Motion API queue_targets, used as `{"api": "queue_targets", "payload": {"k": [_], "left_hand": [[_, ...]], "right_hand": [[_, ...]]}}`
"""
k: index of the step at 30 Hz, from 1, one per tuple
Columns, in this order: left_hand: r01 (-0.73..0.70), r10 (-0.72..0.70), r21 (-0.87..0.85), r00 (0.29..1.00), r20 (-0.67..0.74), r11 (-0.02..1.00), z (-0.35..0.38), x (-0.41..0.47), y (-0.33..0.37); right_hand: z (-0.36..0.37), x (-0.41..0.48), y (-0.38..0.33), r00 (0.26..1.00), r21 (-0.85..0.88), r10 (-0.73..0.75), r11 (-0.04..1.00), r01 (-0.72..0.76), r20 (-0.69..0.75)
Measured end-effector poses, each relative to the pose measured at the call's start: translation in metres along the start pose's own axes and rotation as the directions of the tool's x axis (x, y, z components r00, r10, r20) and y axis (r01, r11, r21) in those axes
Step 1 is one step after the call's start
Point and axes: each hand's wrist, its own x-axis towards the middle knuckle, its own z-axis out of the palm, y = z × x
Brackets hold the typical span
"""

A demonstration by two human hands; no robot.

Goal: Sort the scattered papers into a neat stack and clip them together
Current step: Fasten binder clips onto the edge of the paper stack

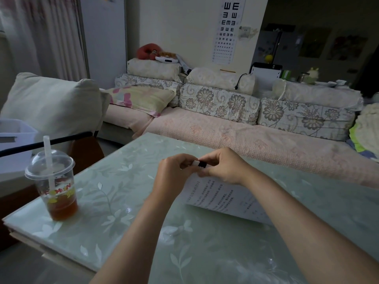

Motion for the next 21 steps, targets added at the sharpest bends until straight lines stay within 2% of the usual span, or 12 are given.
{"api": "queue_targets", "payload": {"k": [4,5,7,10,12,14,15,16,18,19,21], "left_hand": [[-0.046,0.005,0.130,0.955,0.298,0.990,-0.013,0.011,0.001],[-0.058,0.010,0.145,0.950,0.311,0.988,-0.012,0.011,0.001],[-0.051,0.024,0.110,0.972,0.235,0.993,-0.008,0.009,0.001],[-0.032,0.021,0.067,0.987,0.158,0.997,-0.003,0.007,-0.001],[-0.036,0.013,0.136,0.986,0.164,0.990,-0.005,0.009,-0.003],[-0.036,-0.021,0.243,0.973,0.228,0.969,-0.005,0.010,-0.001],[-0.053,-0.047,0.345,0.961,0.274,0.937,-0.002,0.009,0.004],[-0.124,-0.033,0.491,0.953,0.300,0.862,0.004,0.007,0.011],[-0.342,0.095,0.703,0.926,0.367,0.624,0.024,0.001,0.028],[-0.417,0.153,0.715,0.901,0.405,0.561,0.036,-0.004,0.037],[-0.476,0.155,0.719,0.870,0.468,0.506,0.057,-0.011,0.051]], "right_hand": [[0.005,-0.003,0.006,0.993,0.002,-0.002,1.000,0.003,-0.119],[0.007,-0.006,0.006,0.989,0.014,-0.010,1.000,0.013,-0.145],[0.009,-0.010,0.006,0.981,0.003,-0.017,1.000,0.018,-0.194],[0.002,-0.020,0.013,0.983,-0.240,0.109,0.960,-0.143,-0.148],[-0.008,-0.033,0.021,0.967,-0.365,0.242,0.895,-0.256,-0.084],[-0.012,-0.045,0.025,0.957,-0.447,0.285,0.850,-0.278,-0.053],[-0.011,-0.049,0.027,0.960,-0.496,0.274,0.827,-0.265,-0.056],[-0.009,-0.051,0.028,0.967,-0.554,0.246,0.797,-0.242,-0.069],[-0.002,-0.055,0.030,0.981,-0.644,0.154,0.740,-0.195,-0.120],[0.000,-0.057,0.032,0.984,-0.667,0.102,0.724,-0.175,-0.147],[0.000,-0.064,0.037,0.980,-0.693,-0.016,0.709,-0.130,-0.200]]}}
